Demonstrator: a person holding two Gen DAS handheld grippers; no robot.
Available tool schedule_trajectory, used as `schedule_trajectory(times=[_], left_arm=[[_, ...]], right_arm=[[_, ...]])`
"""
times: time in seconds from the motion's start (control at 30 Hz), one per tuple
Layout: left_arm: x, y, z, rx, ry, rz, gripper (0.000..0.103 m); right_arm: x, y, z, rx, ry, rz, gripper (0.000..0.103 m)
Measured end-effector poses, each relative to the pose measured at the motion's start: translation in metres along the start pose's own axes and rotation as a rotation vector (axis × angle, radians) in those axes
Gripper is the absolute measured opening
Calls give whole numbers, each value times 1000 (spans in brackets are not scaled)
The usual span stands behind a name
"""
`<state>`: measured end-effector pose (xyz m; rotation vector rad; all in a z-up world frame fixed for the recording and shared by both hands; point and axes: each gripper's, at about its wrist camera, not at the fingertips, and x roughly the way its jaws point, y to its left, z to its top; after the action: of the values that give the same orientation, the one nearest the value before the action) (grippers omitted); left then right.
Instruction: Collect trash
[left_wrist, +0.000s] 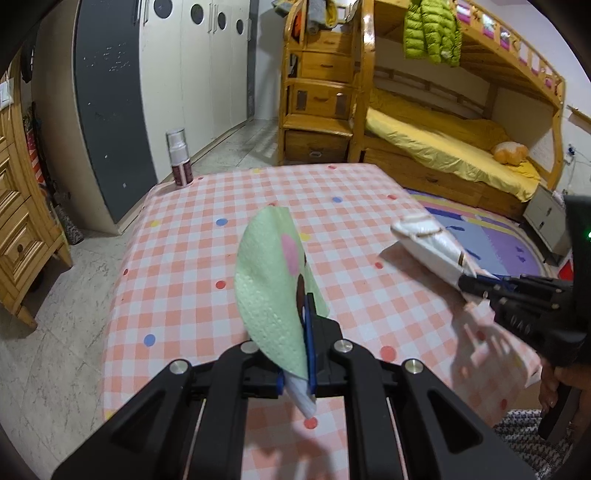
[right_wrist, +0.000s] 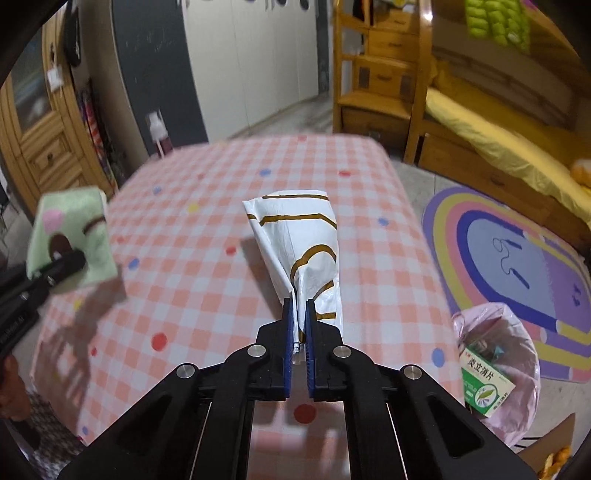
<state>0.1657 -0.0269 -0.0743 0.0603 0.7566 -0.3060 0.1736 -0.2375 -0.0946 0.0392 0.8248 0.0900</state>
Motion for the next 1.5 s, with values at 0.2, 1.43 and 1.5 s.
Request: schedule_trajectory(times=[0.2, 1.43, 1.5], left_arm=[[-17, -23, 2, 69, -92, -114, 6], [65, -321, -3, 411, -146, -461, 70], [64, -316, 0, 388, -136, -459, 72]], right_arm=[[-38, -9, 5, 50, -80, 44, 6], [-84, -249, -118, 525, -104, -264, 38], [-81, -250, -120, 532, -98, -264, 45]])
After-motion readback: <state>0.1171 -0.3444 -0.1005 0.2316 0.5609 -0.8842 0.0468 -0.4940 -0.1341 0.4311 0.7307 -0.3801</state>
